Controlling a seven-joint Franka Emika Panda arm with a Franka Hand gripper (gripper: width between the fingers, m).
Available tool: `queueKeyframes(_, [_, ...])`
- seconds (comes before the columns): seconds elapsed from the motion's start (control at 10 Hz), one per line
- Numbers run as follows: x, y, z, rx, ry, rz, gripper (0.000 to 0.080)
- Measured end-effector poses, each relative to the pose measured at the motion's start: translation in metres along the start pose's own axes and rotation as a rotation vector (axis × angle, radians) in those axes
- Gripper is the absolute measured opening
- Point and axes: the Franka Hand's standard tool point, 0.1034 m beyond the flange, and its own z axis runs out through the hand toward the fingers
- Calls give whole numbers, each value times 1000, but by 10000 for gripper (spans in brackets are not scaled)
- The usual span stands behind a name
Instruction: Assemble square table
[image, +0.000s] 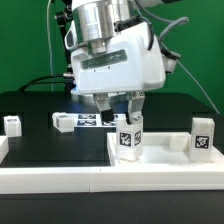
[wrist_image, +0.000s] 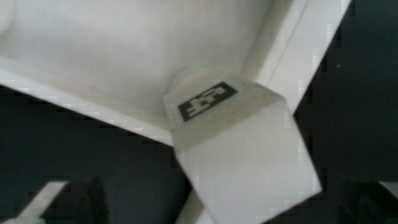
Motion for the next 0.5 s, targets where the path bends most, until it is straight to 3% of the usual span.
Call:
queueKeyframes(0.2, [-1, -6, 3, -51, -36, -186, 649])
queueKeyframes(0.5, [-1, -6, 6, -66, -37, -381, 649])
